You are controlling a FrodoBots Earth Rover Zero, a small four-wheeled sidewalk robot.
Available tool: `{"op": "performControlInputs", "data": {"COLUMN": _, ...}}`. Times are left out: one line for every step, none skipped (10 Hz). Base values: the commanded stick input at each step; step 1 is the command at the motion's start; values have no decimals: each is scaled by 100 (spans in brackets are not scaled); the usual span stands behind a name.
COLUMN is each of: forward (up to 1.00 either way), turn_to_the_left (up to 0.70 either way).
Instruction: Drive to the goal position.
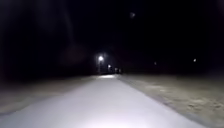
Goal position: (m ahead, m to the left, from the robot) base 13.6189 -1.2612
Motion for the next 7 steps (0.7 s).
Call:
{"op": "performControlInputs", "data": {"forward": 70, "turn_to_the_left": 0}}
{"op": "performControlInputs", "data": {"forward": 70, "turn_to_the_left": 0}}
{"op": "performControlInputs", "data": {"forward": 70, "turn_to_the_left": 0}}
{"op": "performControlInputs", "data": {"forward": 70, "turn_to_the_left": 0}}
{"op": "performControlInputs", "data": {"forward": 70, "turn_to_the_left": 0}}
{"op": "performControlInputs", "data": {"forward": 70, "turn_to_the_left": 0}}
{"op": "performControlInputs", "data": {"forward": 70, "turn_to_the_left": 0}}
